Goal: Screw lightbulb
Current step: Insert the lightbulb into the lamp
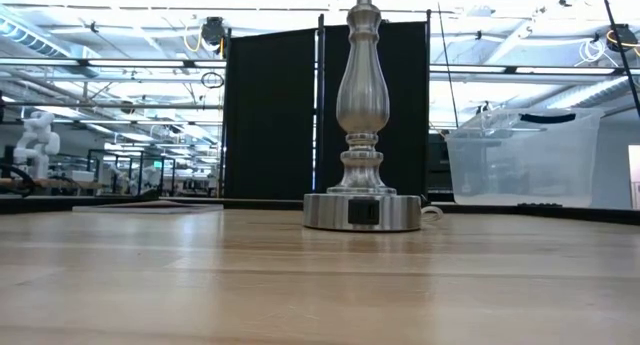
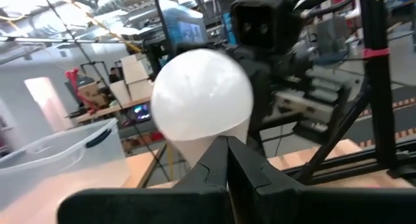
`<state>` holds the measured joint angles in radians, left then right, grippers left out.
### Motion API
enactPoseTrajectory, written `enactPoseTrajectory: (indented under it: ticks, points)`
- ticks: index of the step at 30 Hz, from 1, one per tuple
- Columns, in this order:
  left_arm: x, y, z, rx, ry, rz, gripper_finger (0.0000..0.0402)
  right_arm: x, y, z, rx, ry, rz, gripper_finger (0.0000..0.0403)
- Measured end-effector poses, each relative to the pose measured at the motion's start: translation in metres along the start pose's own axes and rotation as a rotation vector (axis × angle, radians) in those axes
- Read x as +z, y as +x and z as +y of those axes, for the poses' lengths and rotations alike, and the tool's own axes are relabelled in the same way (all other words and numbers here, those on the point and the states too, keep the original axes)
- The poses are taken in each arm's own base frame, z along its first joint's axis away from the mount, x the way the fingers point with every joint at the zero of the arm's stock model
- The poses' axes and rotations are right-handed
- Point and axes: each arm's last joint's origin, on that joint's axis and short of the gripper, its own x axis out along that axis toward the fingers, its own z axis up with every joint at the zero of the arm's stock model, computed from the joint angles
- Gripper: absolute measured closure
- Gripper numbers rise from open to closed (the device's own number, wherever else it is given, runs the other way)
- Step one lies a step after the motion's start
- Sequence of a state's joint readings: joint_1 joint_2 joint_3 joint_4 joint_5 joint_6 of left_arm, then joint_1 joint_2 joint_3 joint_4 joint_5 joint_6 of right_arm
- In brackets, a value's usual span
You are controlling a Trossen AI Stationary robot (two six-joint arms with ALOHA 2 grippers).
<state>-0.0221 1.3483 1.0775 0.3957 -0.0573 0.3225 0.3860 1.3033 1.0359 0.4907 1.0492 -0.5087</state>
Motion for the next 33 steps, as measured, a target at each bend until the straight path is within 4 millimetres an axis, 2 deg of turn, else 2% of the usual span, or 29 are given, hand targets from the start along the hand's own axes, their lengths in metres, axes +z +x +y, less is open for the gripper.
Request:
enactPoseTrajectory:
  ticks: [9, 14, 17, 22, 33]
  points:
    - [-0.011, 0.001, 0.016, 0.118, -0.036, 0.081, 0.0399, -0.001, -0.012, 0.013, 0.097, -0.007, -0.007, 0.0403]
    - [-0.013, 0.000, 0.021, 0.134, -0.063, 0.099, 0.0399, -0.002, -0.018, 0.015, 0.094, 0.018, 0.014, 0.0403]
    - [-0.013, 0.000, 0.017, 0.119, -0.061, 0.110, 0.0399, -0.003, -0.022, 0.017, 0.069, 0.000, 0.040, 0.0403]
    - [0.001, -0.007, 0.006, 0.078, -0.022, 0.061, 0.0399, -0.004, -0.026, 0.017, 0.009, -0.030, 0.074, 0.0403]
    - [0.015, -0.011, -0.012, 0.022, 0.015, -0.009, 0.0399, 0.000, -0.004, 0.000, -0.076, -0.045, 0.039, 0.0403]
